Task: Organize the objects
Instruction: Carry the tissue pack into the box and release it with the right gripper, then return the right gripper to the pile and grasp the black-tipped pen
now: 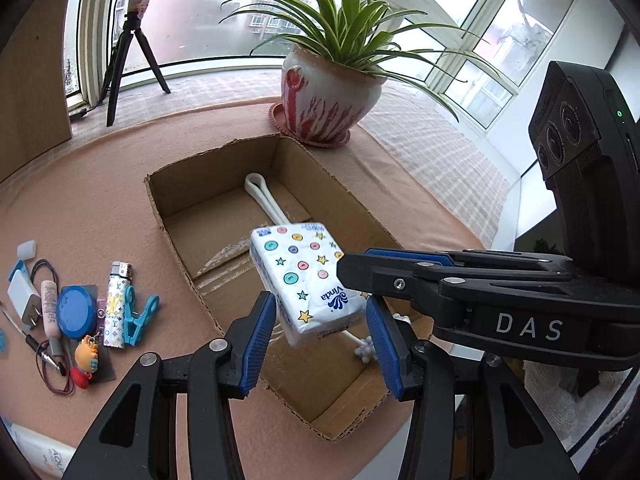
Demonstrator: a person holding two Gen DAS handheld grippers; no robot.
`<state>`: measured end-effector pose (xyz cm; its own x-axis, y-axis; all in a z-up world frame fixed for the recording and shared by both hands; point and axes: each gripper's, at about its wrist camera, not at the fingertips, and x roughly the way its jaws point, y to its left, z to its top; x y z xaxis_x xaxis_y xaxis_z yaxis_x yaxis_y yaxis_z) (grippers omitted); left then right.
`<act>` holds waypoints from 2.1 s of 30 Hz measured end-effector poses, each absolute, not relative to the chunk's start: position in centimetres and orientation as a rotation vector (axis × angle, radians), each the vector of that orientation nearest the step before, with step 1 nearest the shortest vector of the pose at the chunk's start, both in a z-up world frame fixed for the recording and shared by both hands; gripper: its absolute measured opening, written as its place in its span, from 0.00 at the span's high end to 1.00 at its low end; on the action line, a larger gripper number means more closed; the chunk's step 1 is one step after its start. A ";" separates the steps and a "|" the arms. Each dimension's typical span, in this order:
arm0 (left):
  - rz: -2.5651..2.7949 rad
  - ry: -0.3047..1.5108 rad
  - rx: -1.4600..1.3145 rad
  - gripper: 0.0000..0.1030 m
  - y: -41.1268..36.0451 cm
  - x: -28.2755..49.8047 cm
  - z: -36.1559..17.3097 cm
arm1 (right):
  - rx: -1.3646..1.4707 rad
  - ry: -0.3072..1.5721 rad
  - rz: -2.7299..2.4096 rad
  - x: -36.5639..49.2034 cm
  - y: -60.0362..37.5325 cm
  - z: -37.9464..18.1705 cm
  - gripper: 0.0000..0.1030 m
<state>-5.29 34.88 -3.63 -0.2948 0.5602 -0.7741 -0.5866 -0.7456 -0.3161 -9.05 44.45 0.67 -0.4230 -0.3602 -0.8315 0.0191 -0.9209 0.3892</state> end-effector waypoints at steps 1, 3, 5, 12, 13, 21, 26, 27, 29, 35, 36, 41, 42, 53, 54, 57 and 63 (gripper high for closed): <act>2.105 0.063 -1.226 0.41 34.8 -5.3 -3.6 | 1.540 -0.463 -2.447 -9.0 44.5 0.6 0.82; 2.129 0.066 -1.234 0.39 34.0 -5.7 -3.8 | 1.557 -0.419 -2.507 -9.0 44.6 0.6 0.74; 2.146 0.045 -1.253 0.39 32.8 -6.4 -4.1 | 1.545 -0.418 -2.530 -8.9 44.8 0.6 0.61; 2.241 -0.004 -1.321 0.39 26.7 -8.2 -5.1 | 1.512 -0.442 -2.491 -9.0 43.3 0.8 0.58; 2.256 -0.013 -1.333 0.39 25.6 -8.4 -5.3 | 1.506 -0.442 -2.482 -9.1 42.9 0.8 0.58; 2.376 -0.096 -1.487 0.40 16.1 -10.1 -8.1 | 1.473 -0.357 -2.401 -9.5 37.4 1.0 0.58; 2.408 -0.136 -1.557 0.40 11.9 -10.8 -9.9 | 1.482 -0.279 -2.346 -10.3 33.3 0.0 0.58; 2.407 -0.143 -1.569 0.40 11.4 -10.9 -10.2 | 1.488 -0.268 -2.332 -10.5 32.6 -0.3 0.58; 2.399 -0.151 -1.591 0.41 10.6 -11.0 -11.0 | 1.502 -0.243 -2.311 -11.0 31.2 -0.9 0.57; 2.366 -0.138 -1.631 0.50 10.0 -11.4 -12.6 | 1.577 -0.251 -2.222 -12.7 27.9 -3.3 0.57; 2.362 -0.136 -1.634 0.52 9.9 -11.5 -12.8 | 1.589 -0.258 -2.211 -13.0 27.4 -3.7 0.57; 2.345 -0.116 -1.647 0.54 10.2 -12.0 -13.4 | 1.641 -0.279 -2.171 -14.1 25.8 -5.3 0.57; 2.347 -0.112 -1.643 0.54 10.2 -12.2 -13.5 | 1.650 -0.282 -2.165 -14.3 25.5 -5.6 0.57; 2.343 -0.098 -1.614 0.66 10.5 -13.0 -13.4 | 1.733 -0.287 -2.132 -15.4 23.9 -7.3 0.57; 2.343 -0.099 -1.613 0.69 10.6 -13.1 -13.4 | 1.734 -0.280 -2.134 -15.5 23.8 -7.2 0.57; 2.332 -0.092 -1.609 0.78 10.9 -13.2 -13.4 | 1.738 -0.255 -2.139 -15.6 23.3 -7.0 0.57; 2.320 -0.080 -1.596 0.95 11.3 -13.1 -13.7 | 1.743 -0.189 -2.124 -15.4 22.1 -6.9 0.59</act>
